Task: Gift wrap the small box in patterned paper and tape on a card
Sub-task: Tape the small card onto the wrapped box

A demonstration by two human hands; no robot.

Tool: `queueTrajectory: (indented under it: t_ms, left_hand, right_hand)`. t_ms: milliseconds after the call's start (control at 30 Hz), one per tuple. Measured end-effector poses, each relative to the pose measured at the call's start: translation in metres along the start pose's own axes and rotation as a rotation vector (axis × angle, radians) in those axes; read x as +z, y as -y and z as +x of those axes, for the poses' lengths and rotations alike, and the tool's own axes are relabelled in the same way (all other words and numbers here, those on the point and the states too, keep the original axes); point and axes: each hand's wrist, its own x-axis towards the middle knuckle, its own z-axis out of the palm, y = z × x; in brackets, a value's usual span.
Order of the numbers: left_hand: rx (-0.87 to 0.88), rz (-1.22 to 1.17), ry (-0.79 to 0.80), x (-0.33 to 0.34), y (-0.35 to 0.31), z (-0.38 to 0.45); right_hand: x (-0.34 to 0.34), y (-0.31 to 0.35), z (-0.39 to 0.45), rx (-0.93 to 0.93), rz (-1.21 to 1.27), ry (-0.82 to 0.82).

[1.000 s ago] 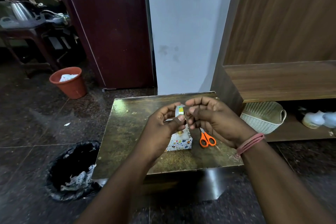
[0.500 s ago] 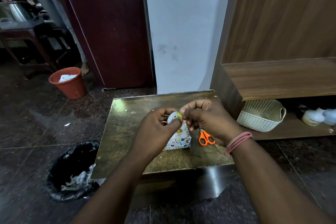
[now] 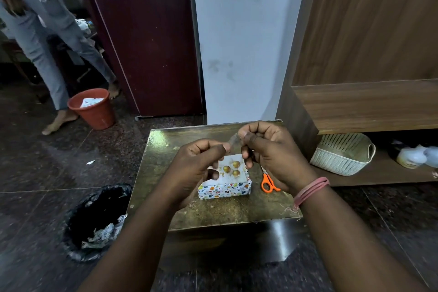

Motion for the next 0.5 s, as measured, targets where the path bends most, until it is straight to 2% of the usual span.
queueTrajectory:
  t_ms: [233, 500]
  left_hand:
    - [-0.034, -0.086, 0.081, 0.0007, -0.0057, -0.003]
    - [-0.097, -0.184, 0.062, 0.0038, -0.0015, -0.0029]
  right_hand:
    - [-0.002, -0.0019, -0.0005, 0.051, -0.022, -0.032]
    - [0.003, -0.0045, -0.0022, 0.03, -0.096, -0.102]
